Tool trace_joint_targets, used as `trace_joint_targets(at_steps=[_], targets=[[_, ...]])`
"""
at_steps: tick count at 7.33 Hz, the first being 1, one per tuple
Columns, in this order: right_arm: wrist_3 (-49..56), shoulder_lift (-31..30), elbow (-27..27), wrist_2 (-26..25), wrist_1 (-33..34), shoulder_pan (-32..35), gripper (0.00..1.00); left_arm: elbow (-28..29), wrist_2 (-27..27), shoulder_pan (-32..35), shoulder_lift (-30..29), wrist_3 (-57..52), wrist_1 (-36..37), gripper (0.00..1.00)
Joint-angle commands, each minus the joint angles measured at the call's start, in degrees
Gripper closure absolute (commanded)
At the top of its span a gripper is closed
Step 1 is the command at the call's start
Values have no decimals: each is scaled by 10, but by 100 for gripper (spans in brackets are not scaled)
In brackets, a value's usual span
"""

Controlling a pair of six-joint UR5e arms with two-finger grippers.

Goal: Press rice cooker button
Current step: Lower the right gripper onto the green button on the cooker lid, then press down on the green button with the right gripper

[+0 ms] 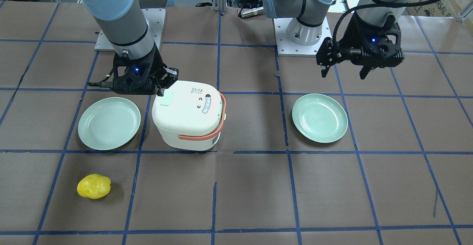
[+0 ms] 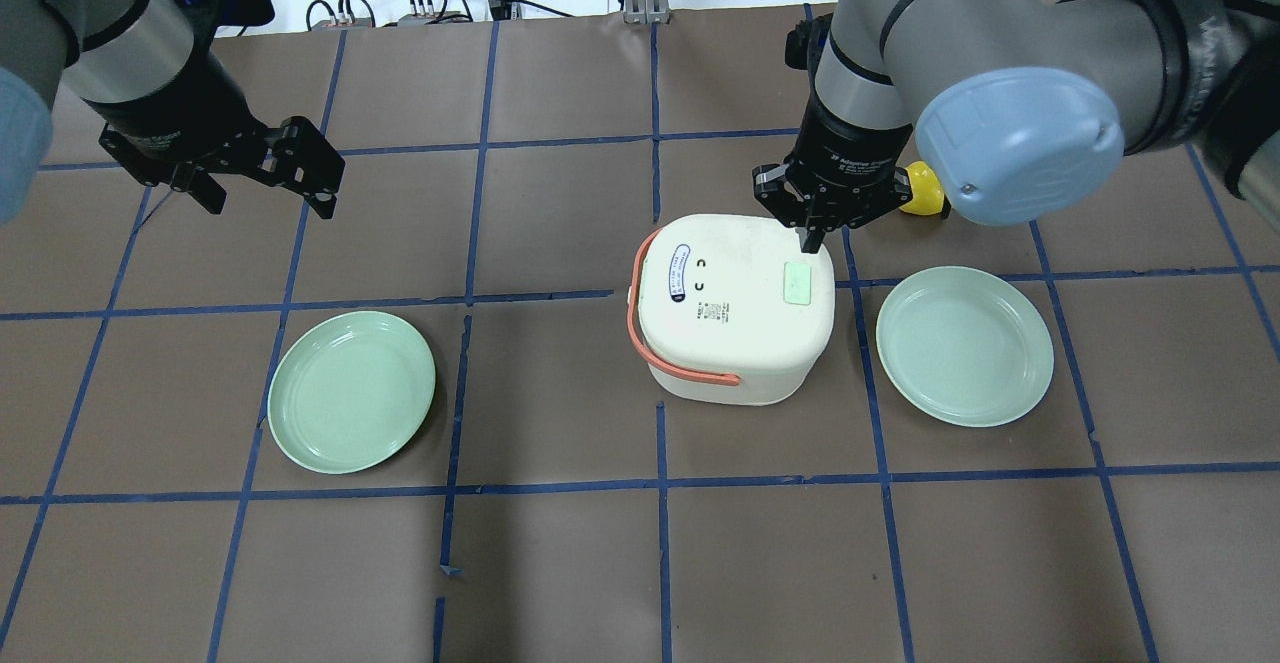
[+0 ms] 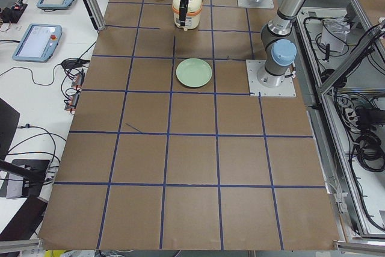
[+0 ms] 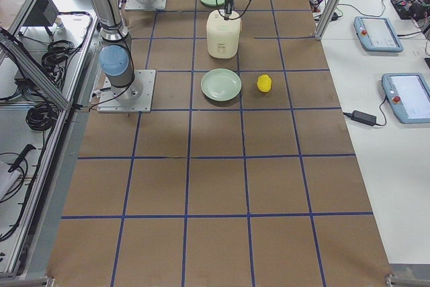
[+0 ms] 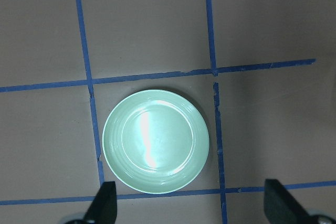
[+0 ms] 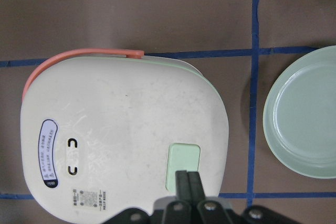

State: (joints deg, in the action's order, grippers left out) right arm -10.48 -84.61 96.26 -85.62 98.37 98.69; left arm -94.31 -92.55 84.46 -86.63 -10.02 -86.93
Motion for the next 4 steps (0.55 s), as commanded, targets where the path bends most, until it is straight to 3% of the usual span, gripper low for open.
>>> trace_joint_targets(at_steps=[1,4], targets=[[1,2,40,0,43,0,92,0,0,0,0,-1,0,0],[0,15,43,0,61,0,91,0,0,0,0,0,0,0]])
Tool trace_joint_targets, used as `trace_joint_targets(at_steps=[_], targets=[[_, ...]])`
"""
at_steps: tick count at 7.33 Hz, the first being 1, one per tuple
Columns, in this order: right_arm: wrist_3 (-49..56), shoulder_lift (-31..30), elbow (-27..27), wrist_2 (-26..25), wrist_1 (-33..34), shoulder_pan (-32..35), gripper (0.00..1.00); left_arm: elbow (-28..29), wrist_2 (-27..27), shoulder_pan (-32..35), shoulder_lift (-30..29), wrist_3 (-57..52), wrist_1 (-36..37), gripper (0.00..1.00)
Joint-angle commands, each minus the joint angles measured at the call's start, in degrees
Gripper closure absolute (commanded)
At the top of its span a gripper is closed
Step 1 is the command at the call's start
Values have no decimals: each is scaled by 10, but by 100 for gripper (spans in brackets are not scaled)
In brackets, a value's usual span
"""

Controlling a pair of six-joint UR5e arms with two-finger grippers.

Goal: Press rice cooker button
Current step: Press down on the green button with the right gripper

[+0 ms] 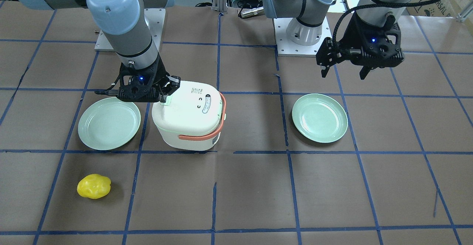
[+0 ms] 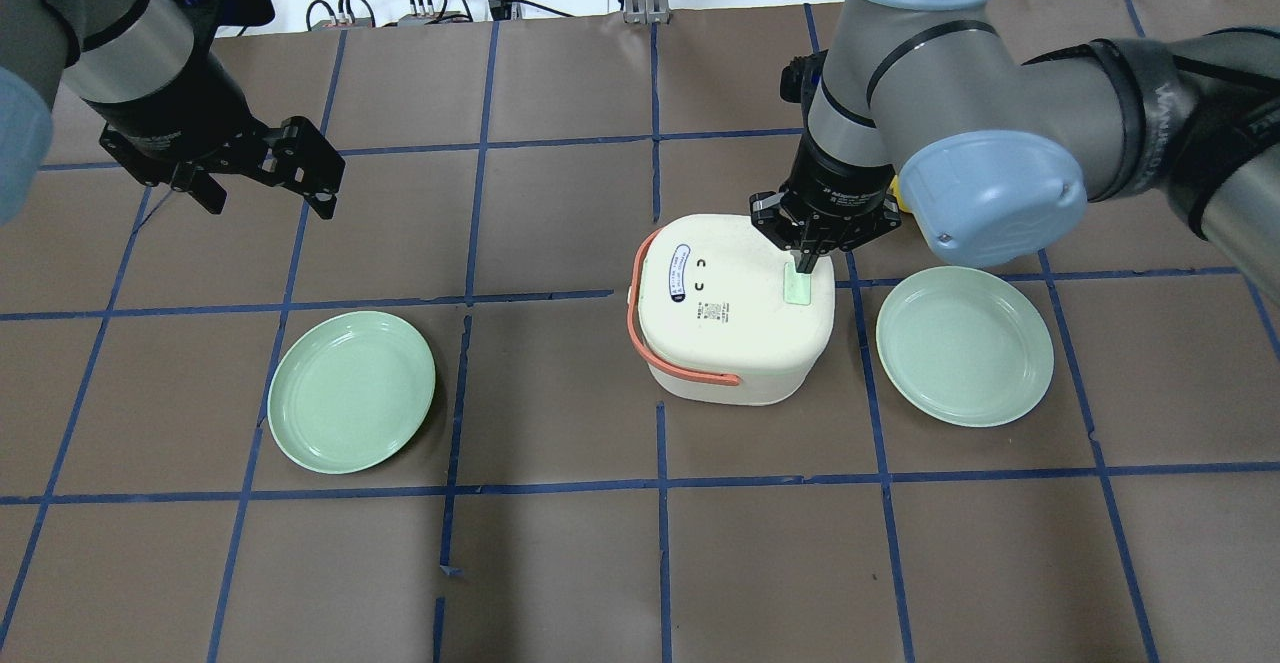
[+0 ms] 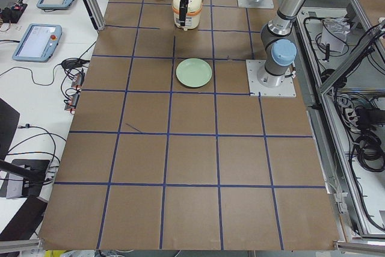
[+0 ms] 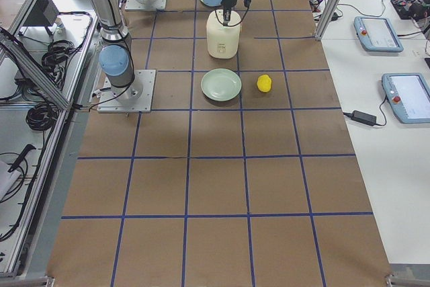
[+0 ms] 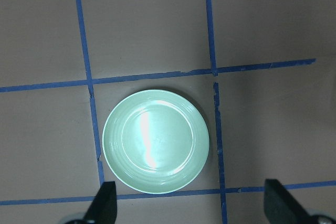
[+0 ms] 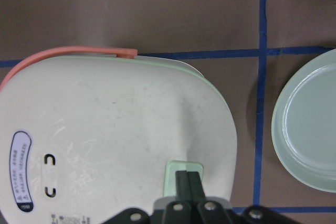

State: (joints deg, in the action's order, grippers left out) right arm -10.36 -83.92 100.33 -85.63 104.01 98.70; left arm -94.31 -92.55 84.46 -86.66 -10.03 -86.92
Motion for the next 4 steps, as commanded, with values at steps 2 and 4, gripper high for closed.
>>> trace_joint_targets(at_steps=[2,4], targets=[[-6,9,3,0,4,0,91,0,0,0,0,0,0,0],[-6,6,3,2,3,0,91,0,0,0,0,0,0,0]])
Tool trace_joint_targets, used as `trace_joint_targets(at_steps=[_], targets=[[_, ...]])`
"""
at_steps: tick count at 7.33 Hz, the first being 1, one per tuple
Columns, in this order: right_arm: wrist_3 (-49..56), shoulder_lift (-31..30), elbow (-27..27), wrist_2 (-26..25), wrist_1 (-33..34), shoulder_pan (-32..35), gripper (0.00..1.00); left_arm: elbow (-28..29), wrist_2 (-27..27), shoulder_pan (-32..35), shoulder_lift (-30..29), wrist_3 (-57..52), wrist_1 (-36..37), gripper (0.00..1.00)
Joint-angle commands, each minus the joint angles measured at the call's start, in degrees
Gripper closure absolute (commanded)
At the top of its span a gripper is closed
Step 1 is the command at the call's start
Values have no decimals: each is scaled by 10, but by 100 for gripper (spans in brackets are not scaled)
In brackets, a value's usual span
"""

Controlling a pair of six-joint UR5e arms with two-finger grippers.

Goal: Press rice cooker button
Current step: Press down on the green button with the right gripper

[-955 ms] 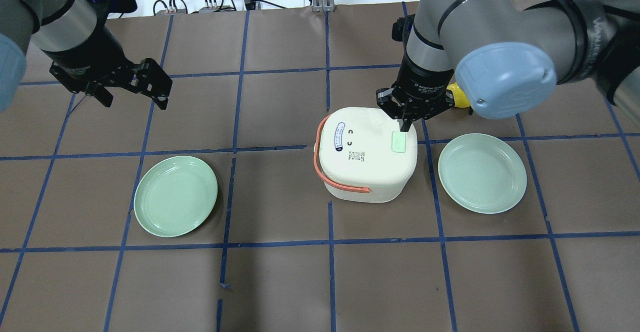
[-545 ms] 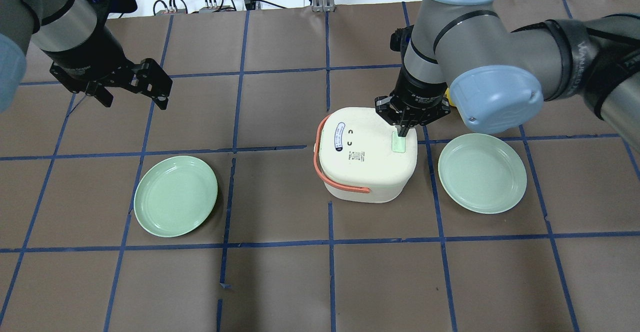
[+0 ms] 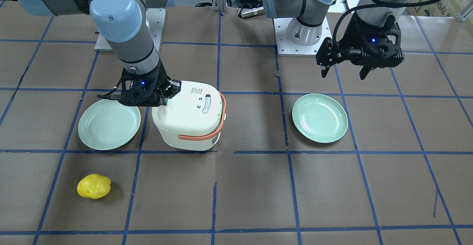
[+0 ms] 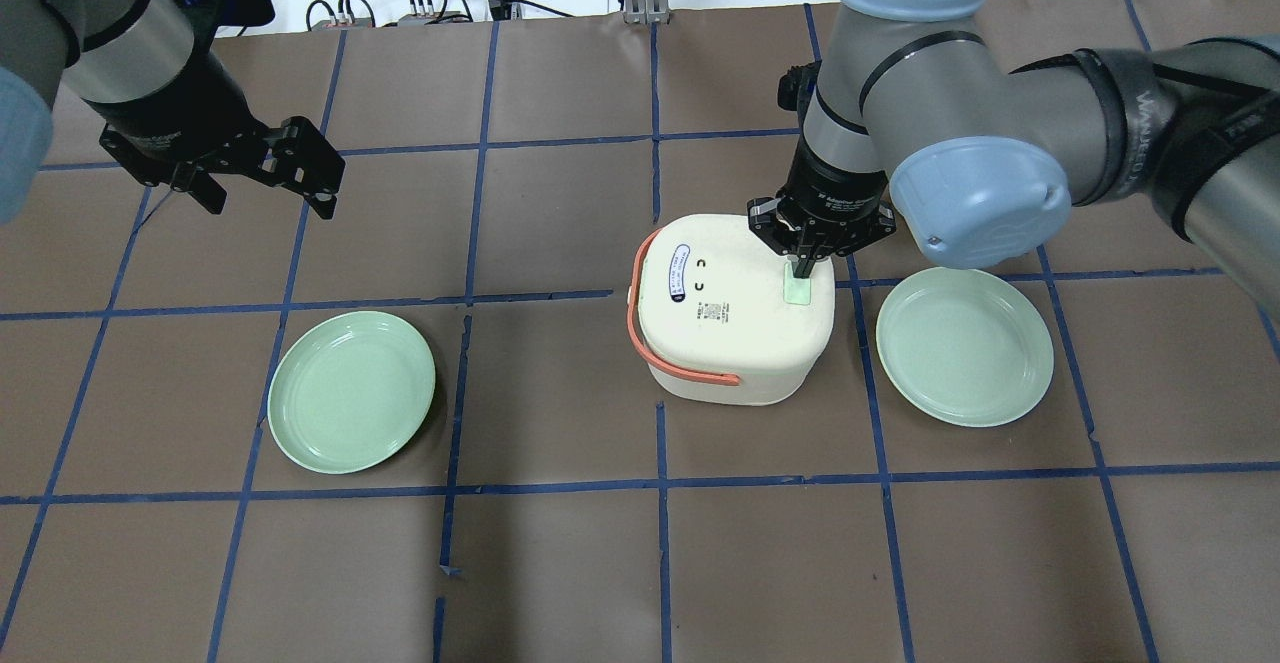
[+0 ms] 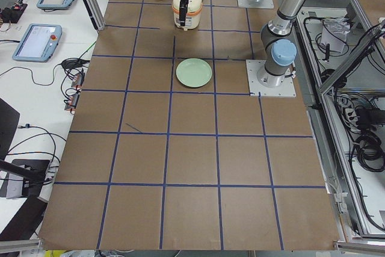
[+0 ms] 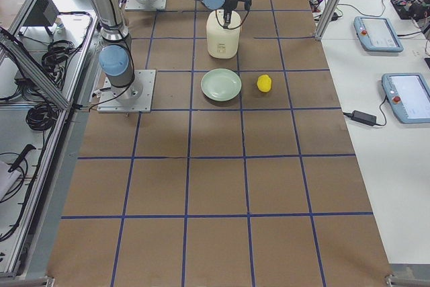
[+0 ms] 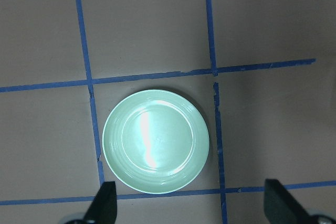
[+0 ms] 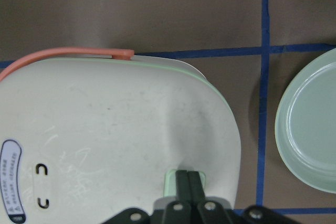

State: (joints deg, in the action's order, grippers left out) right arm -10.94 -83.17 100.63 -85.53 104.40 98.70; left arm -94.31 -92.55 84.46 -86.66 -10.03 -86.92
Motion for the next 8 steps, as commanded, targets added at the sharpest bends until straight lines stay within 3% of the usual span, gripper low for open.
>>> trace_joint_targets(at_steps=[1,8], targets=[[0,-1,0,1,-1,0,91,0,0,0,0,0,0,0],[0,9,2,1,-2,0,91,0,0,0,0,0,0,0]])
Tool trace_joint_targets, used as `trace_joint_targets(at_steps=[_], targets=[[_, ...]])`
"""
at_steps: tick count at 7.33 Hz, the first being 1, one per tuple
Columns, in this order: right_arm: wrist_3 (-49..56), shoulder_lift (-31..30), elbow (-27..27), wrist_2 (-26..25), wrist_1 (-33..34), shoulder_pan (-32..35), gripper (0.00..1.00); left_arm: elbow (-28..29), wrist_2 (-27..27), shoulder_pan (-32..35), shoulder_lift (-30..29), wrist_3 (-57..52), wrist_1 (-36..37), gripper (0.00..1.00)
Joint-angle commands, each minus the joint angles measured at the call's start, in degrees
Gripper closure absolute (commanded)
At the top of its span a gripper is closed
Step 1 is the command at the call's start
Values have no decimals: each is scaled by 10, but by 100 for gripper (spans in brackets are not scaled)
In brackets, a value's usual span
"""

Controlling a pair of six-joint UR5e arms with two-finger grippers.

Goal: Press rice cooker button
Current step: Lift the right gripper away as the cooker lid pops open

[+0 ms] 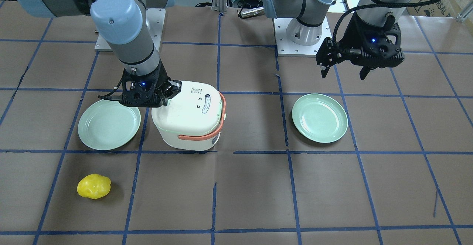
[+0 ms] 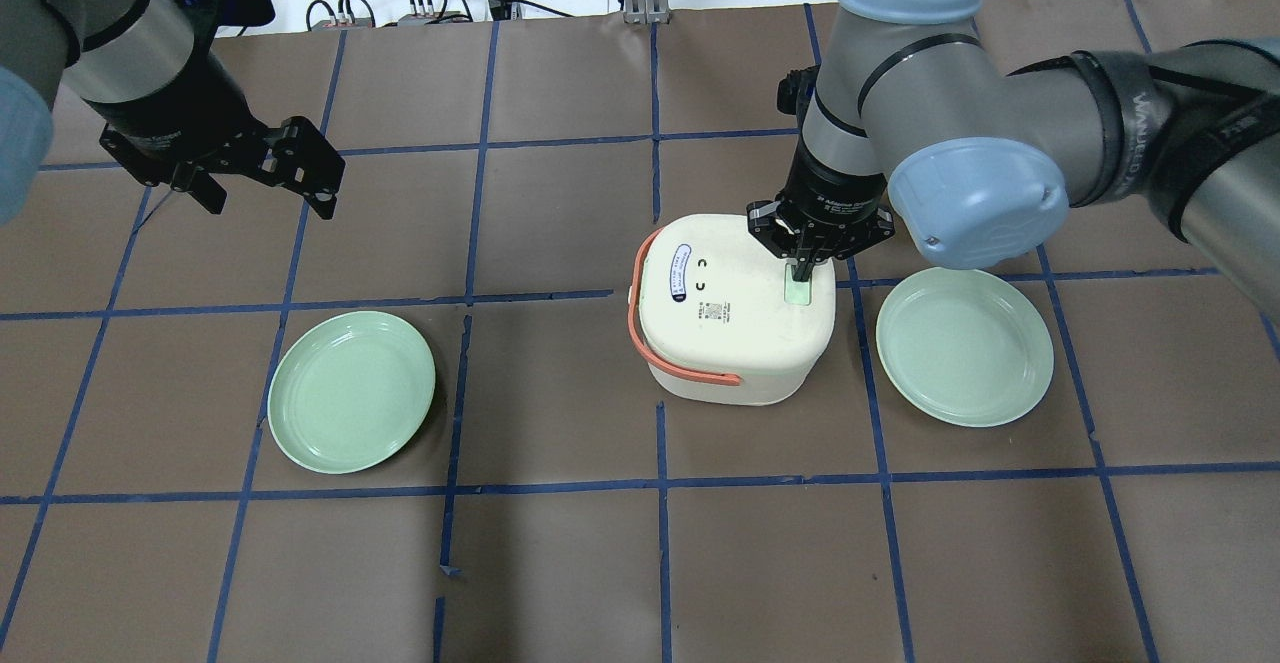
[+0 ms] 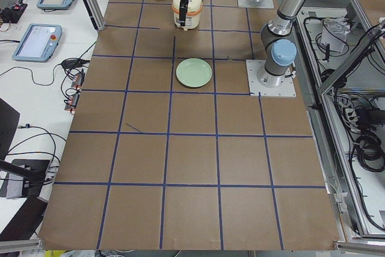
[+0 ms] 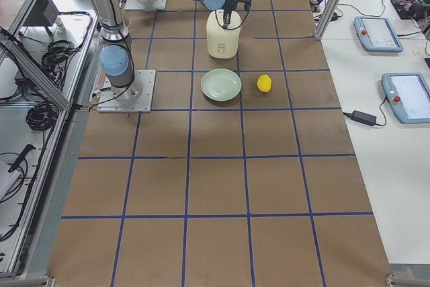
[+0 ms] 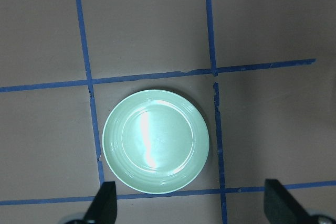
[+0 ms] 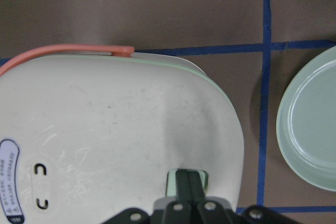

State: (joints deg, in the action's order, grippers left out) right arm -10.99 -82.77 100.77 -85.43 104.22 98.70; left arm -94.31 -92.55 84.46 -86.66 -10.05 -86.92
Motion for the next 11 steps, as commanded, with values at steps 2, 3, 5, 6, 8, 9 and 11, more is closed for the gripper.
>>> trace_joint_targets(at_steps=[2,3,5,6,8,9,11], targets=[[-1,2,-2,0,0,0,91,0,0,0,0,0,0,0],[-2,-5,-13,-3,-6,0,83,0,0,0,0,-1,0,0],[-28,-26,-77,-12,-58,0,34,0,0,0,0,-1,0,0],[-22,-26,-121,-38,-62,-12,5,0,0,0,0,0,0,0],[8,-25,-175,-64,-88,-27,0,0,0,0,0,-1,0,0],[63,-23,-175,-60,-86,-47,0,0,0,0,1,0,0,0],[110,-26,-172,-57,-103,-86,0,0,0,0,0,0,0,0]])
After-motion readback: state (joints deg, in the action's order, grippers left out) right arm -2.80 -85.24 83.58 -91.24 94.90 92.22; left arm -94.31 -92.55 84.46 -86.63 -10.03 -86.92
